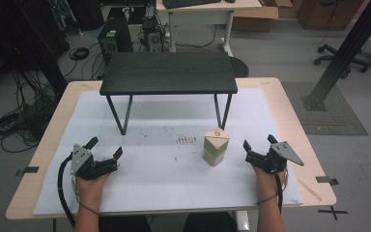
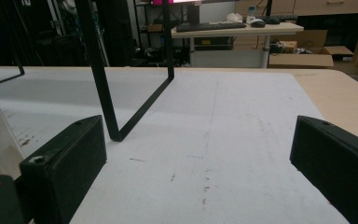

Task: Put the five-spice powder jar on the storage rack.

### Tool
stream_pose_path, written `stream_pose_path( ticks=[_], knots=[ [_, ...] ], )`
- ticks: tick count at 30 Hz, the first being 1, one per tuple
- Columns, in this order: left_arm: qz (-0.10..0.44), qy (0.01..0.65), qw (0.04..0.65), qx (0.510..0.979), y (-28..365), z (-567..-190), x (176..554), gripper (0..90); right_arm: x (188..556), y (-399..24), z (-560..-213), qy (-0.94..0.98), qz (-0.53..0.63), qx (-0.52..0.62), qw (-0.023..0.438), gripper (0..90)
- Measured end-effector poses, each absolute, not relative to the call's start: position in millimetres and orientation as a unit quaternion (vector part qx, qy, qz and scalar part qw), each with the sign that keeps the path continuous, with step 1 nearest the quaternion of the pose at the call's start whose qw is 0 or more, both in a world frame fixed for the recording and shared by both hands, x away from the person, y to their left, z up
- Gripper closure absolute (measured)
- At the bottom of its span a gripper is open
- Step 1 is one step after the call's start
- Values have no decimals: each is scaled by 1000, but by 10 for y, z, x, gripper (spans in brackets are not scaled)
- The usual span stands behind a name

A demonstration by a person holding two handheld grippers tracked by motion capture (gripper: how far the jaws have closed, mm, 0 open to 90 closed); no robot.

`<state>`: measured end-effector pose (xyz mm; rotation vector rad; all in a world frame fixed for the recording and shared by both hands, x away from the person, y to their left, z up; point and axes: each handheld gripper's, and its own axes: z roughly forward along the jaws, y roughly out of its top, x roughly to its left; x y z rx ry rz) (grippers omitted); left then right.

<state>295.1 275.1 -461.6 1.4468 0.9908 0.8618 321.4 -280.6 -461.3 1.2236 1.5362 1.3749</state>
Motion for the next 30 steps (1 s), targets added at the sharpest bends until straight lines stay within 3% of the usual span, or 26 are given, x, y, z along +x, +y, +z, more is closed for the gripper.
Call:
stream_pose_path(
  ticks=[30],
  knots=[
    [363,415,564,615,2748,-4615,2952,3,2974,-2783,-4305,628,572,404,339,2]
  ],
)
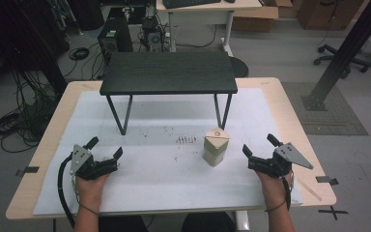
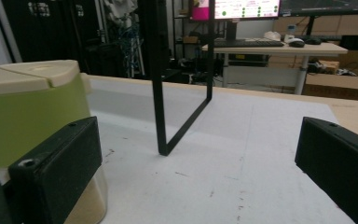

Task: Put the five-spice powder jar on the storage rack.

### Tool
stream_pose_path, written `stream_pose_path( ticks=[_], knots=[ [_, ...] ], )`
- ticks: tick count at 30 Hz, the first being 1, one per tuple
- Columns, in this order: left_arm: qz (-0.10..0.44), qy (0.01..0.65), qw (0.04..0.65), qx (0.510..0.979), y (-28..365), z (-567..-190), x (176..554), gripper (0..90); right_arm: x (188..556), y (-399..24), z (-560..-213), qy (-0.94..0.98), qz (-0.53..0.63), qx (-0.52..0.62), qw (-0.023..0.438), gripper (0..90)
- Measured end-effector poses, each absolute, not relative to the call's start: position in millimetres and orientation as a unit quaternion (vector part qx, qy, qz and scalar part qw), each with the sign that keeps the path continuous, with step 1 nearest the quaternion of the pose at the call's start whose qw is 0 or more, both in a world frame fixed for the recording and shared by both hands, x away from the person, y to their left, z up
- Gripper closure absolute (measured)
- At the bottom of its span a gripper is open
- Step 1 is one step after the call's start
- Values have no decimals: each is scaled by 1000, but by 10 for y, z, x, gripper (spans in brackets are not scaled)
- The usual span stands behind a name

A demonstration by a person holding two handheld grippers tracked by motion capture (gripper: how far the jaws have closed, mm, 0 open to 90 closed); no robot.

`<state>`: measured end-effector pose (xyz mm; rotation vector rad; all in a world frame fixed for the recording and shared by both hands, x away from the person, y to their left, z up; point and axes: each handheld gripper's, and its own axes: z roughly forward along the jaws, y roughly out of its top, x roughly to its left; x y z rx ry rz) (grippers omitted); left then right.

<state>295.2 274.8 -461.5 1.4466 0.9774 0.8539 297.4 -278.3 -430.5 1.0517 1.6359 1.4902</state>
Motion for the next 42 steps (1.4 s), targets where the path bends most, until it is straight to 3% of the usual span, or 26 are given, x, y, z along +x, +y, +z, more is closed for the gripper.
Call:
stream_pose_path(
  ticks=[19,42],
  knots=[
    [362,415,561,617,2743,-4617,2956,2,2860,-2604,-4133,664,593,344,298,3],
    [360,415,561,619,2742,-4617,2956,2,2848,-2417,-4167,690,584,328,274,12]
  ],
)
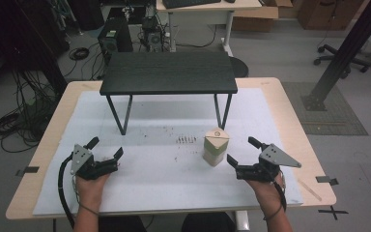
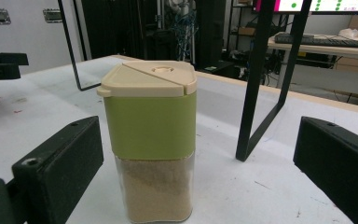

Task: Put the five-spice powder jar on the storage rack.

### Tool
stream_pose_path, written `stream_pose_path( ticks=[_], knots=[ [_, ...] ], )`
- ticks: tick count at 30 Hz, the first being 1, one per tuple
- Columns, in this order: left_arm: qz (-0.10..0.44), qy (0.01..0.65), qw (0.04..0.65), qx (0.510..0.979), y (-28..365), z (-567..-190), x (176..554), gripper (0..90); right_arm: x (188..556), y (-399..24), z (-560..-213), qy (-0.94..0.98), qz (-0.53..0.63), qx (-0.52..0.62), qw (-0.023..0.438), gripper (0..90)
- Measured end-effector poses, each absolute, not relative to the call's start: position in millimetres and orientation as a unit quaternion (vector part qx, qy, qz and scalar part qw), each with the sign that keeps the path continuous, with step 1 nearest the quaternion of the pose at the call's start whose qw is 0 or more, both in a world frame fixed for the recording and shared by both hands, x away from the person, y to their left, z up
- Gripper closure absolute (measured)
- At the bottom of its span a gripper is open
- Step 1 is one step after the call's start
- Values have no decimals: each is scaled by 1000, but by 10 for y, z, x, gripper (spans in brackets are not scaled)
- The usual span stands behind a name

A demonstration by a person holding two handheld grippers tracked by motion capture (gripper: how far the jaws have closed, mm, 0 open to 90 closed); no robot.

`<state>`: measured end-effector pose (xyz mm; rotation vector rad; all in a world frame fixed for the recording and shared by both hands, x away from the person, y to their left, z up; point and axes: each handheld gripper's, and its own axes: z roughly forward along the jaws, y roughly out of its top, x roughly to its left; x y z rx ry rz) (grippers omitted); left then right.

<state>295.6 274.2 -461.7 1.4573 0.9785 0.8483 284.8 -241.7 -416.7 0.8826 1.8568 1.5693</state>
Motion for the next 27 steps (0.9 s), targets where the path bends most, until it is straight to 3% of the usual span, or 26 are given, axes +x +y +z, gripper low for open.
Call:
stream_pose_path(
  ticks=[27],
  knots=[
    [357,414,566,617,2747,-4617,2953,2,2938,-2168,-4255,702,578,326,259,13]
  ],
)
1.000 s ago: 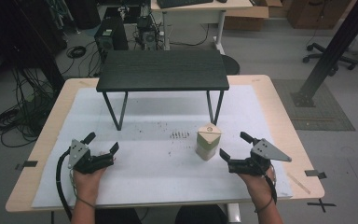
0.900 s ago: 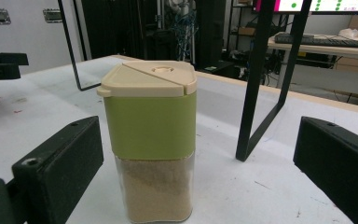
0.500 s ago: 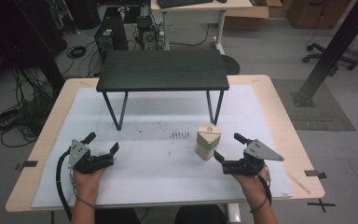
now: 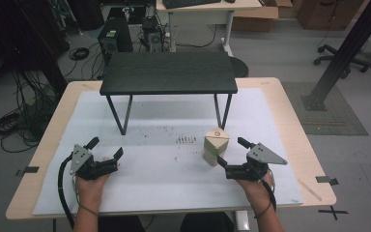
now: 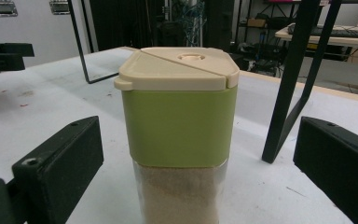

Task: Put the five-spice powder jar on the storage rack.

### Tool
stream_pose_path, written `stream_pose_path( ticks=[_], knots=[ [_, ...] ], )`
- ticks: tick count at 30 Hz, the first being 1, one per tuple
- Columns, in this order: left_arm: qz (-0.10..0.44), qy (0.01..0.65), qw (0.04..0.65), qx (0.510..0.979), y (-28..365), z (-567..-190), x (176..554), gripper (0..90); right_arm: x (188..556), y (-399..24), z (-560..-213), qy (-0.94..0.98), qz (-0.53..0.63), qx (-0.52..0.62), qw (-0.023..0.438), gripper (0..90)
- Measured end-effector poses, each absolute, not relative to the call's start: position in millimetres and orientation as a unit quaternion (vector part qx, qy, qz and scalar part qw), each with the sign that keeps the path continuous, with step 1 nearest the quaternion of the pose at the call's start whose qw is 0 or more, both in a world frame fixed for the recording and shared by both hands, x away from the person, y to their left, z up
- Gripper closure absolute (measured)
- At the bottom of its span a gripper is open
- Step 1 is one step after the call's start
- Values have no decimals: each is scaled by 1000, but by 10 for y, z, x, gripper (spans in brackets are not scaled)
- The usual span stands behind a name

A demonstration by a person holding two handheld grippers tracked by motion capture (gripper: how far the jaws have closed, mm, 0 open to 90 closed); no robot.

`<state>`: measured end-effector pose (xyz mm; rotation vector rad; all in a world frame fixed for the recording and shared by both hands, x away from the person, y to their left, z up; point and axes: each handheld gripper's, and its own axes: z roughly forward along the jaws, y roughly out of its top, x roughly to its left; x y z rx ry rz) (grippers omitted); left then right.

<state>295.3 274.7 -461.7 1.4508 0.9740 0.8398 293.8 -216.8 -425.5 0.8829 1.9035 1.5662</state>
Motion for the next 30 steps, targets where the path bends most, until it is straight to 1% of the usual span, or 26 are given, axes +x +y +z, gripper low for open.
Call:
stream_pose_path(
  ticks=[23,30],
  knots=[
    [355,413,568,617,2750,-4618,2954,2,3059,-1980,-4345,707,578,325,247,12],
    [354,413,569,617,2751,-4618,2953,2,3088,-1946,-4355,706,577,326,250,10]
  ],
)
